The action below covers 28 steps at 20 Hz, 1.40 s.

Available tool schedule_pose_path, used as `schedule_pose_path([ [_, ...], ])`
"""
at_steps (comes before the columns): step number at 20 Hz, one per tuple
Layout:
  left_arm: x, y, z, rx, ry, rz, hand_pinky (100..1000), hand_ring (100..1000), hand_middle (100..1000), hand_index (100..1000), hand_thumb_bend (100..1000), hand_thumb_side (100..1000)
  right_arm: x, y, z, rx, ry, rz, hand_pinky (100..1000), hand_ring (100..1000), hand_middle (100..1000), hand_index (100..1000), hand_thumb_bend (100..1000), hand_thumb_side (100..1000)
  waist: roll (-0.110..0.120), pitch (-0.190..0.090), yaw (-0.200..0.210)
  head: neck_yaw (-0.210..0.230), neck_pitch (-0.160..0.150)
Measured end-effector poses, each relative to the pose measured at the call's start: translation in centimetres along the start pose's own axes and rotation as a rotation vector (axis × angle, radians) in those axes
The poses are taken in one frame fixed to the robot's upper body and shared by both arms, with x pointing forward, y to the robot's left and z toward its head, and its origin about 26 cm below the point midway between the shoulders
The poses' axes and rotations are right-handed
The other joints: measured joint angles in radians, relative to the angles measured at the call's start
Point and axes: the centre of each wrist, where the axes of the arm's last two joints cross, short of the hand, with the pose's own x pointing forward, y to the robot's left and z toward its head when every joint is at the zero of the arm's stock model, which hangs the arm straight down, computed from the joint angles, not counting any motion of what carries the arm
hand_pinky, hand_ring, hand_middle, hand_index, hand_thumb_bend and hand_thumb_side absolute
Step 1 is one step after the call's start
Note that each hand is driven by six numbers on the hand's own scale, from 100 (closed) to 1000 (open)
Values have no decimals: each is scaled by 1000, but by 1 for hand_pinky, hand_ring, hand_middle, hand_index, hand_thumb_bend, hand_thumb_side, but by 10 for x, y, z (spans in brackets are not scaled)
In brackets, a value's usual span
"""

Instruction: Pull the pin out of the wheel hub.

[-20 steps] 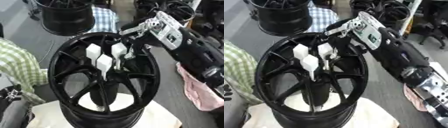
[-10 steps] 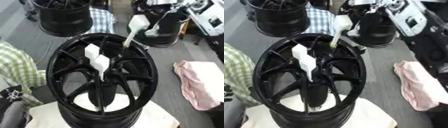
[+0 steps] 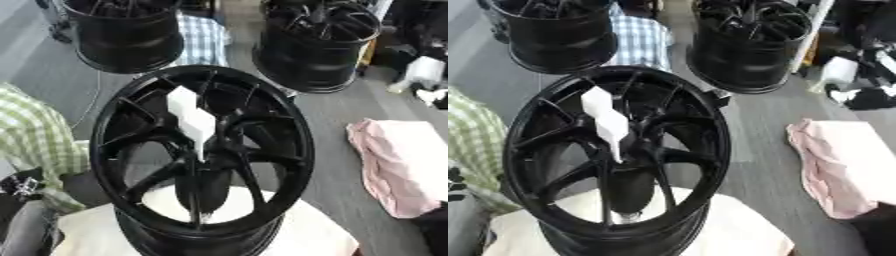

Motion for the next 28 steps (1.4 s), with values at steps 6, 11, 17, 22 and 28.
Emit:
schedule_pose_path([
  [6,0,0,0,3,-1,5,673,709,647,749,344,575,-40,38,15,-209,188,-83,846,868,860,914,204,432,3,1,-1,-1,0],
  [11,1,0,-1,2,-3,5,673,709,647,749,344,574,-20,75,12,-361,188,-158,813,822,813,884,100,427,7,1,0,-6,0],
  [17,2,-1,-2,-2,-7,6,673,710,647,749,343,575,26,127,10,-291,78,-260,802,797,783,874,100,444,13,3,4,-11,0],
  [22,2,-1,-2,-3,-9,6,673,710,647,749,344,575,49,165,17,-216,24,-346,793,786,769,868,100,457,13,7,4,-12,0],
  [28,2,-1,-2,-3,-7,9,673,711,648,749,342,574,70,210,32,-199,3,-525,760,738,726,849,100,450,26,13,0,-15,0],
])
